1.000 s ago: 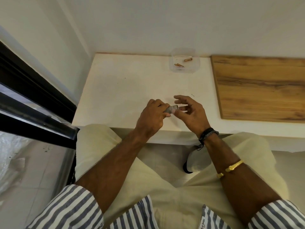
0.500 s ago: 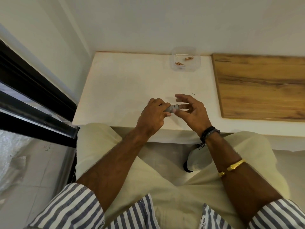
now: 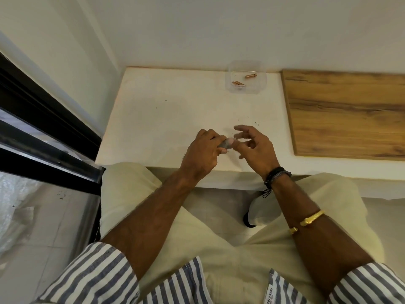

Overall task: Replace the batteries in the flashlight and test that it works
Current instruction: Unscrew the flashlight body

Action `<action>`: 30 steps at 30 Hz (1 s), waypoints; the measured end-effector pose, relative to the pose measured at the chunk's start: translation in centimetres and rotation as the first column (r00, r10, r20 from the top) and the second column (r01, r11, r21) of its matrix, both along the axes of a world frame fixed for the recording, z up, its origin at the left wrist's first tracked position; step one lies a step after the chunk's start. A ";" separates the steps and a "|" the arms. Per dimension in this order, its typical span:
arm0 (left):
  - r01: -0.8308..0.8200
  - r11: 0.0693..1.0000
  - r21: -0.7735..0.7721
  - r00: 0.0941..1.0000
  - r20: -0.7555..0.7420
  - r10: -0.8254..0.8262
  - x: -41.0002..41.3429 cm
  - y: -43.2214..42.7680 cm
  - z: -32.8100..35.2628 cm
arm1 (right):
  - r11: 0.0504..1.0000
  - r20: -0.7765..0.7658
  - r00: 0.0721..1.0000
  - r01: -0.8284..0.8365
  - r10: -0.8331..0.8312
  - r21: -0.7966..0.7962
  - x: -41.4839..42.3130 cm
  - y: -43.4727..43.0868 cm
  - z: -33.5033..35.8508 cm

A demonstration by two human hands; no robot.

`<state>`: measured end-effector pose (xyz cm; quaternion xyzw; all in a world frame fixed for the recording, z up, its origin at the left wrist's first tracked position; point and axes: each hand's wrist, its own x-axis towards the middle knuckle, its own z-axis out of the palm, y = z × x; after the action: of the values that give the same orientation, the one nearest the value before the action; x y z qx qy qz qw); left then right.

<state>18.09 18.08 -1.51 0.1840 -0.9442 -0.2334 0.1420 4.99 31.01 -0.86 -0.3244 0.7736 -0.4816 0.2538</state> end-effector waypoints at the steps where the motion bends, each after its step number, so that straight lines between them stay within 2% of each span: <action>1: 0.005 1.000 -0.002 1.000 0.000 -0.005 0.0 0.0 -0.1 | 0.999 -0.010 0.999 0.034 -0.034 0.018 0.1 0.0 -0.1; 6: 0.019 1.000 -0.005 1.000 0.012 -0.019 0.1 0.0 -0.2 | 1.000 -0.112 0.994 0.010 -0.010 -0.005 -0.2 0.2 -0.4; 13: 0.006 1.000 0.011 0.999 0.041 -0.006 -0.1 -0.2 -0.1 | 0.991 -0.124 0.988 -0.101 0.089 -0.089 -0.5 0.4 0.1; 15: 0.000 1.000 0.012 0.999 0.043 -0.001 -0.2 -0.1 0.0 | 0.993 -0.041 0.995 -0.098 0.096 -0.070 -0.5 0.3 0.2; 17: 0.001 1.000 0.012 1.000 0.030 -0.001 -0.1 -0.2 0.0 | 0.998 -0.021 0.998 -0.063 0.063 -0.025 -0.3 0.2 0.1; 20: 0.007 1.000 0.007 1.000 0.021 -0.008 -0.1 -0.1 -0.1 | 1.000 -0.055 0.998 -0.025 0.025 -0.013 -0.3 0.1 -0.1; 30: 0.012 1.000 0.018 0.999 0.045 -0.013 -0.5 -0.1 -0.4 | 0.995 -0.178 0.982 -0.076 0.064 -0.062 -0.5 0.5 0.4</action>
<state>17.62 17.94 -1.91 0.1846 -0.9462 -0.2384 0.1175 4.54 31.52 -0.48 -0.4009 0.7641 -0.4682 0.1902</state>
